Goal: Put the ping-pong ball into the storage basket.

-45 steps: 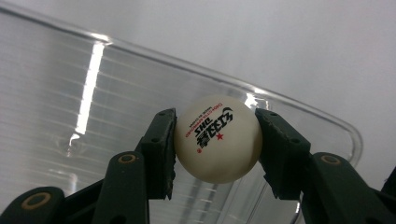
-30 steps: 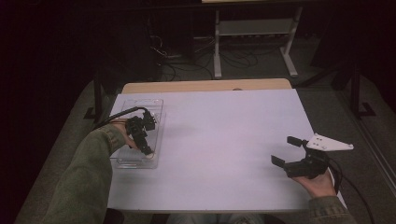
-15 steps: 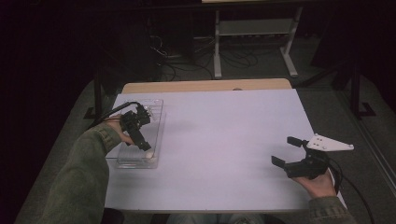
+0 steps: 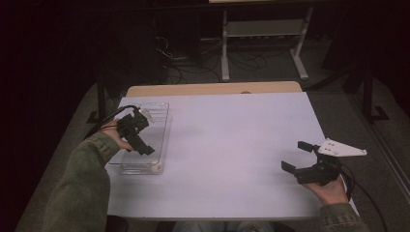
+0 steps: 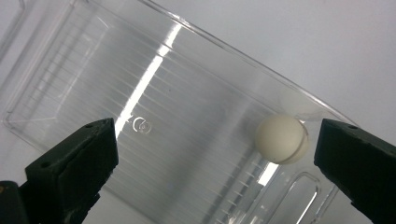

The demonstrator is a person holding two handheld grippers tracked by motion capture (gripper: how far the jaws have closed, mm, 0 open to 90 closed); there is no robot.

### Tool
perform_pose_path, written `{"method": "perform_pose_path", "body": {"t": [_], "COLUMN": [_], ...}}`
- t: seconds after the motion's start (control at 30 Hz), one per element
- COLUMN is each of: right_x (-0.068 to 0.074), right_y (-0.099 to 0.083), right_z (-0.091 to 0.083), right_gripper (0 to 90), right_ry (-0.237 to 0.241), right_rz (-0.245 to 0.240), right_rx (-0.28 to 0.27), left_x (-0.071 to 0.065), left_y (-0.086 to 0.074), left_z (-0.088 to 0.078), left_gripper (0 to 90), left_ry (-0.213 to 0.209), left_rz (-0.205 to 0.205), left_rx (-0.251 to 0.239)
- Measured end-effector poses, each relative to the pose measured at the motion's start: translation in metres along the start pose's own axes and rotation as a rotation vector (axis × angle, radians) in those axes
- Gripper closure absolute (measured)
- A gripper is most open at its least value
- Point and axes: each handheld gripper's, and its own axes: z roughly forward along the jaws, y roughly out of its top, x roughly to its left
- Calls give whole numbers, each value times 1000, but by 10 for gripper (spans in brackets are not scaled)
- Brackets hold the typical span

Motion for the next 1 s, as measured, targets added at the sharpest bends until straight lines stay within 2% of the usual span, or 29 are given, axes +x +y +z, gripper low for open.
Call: {"method": "perform_pose_path", "body": {"t": [0.07, 0.33, 0.43, 0.73, 0.9, 1.0], "right_x": [0, 1, 1, 1, 1, 1], "right_y": [0, 0, 0, 0, 0, 0], "right_z": [0, 0, 0, 0, 0, 0], "right_gripper": [0, 0, 0, 0, 0, 0], "right_ry": [-2, -2, -3, -3, -2, -3], "right_rz": [-1, -3, -2, -2, -4, -4], "right_rx": [0, 0, -1, 0, 2, 4], "left_x": [-2, -6, -7, -11, -17, -19], "left_y": [-3, -13, -16, -26, -28, -30], "left_z": [-3, -6, -5, -11, -14, -15], "left_gripper": [0, 0, 0, 0, 0, 0], "left_ry": [4, 17, 0, 31, 56, 71], "left_rz": [-11, -29, -35, -51, -34, -41], "left_rx": [-32, -102, -116, -173, -203, -229]}}
